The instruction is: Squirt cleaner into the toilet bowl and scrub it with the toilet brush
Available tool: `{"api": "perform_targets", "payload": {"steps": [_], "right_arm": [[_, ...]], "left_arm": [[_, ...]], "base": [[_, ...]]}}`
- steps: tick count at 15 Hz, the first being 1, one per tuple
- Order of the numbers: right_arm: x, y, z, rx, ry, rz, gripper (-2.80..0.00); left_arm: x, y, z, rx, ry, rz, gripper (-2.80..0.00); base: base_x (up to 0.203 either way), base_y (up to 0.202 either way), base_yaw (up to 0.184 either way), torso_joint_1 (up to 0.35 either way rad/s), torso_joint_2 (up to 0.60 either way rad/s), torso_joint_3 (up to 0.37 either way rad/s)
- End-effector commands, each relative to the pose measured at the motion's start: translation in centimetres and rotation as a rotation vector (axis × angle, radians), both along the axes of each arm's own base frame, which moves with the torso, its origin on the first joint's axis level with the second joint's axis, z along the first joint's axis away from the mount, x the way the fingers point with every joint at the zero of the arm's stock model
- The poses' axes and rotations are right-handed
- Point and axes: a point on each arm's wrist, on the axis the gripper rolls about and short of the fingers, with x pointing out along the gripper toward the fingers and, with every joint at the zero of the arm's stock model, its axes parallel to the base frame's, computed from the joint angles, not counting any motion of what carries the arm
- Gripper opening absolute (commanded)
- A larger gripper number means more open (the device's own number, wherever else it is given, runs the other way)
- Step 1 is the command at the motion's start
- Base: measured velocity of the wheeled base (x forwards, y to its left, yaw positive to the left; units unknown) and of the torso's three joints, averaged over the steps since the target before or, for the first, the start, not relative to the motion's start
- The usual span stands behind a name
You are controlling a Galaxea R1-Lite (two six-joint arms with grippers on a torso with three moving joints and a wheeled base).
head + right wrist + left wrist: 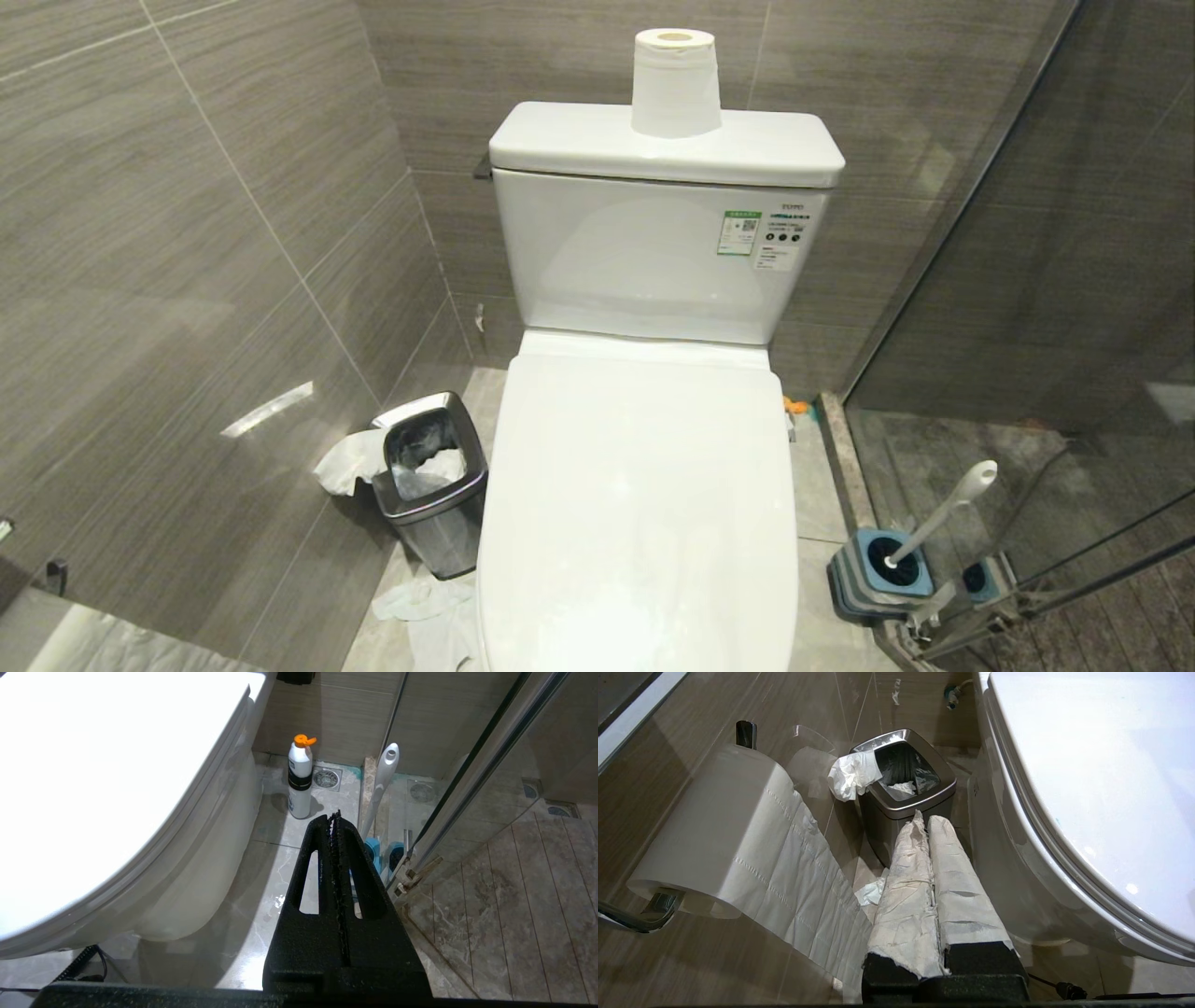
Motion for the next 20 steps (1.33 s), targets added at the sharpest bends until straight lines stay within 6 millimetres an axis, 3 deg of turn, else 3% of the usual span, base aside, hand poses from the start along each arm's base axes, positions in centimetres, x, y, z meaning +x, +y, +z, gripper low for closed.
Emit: {"api": "perform_targets", "payload": {"steps": [1,20], "right_arm": [[0.0,-0.01,0.03,0.001,0.0,-0.002,-2.8],[-0.01,-0.01,0.06,0.001,-0.002,-0.002,-2.8]], "left_arm": [[0.02,0.0,-0.08,0.001,0.002,0.0,-2.8],[0.02,0.0,-0.08,0.001,0.002,0.0,-2.8]], "base": [[0.0,0.0,0.0,0.0,0.0,0.0],[0.0,0.0,0.0,0.0,0.0,0.0]]}}
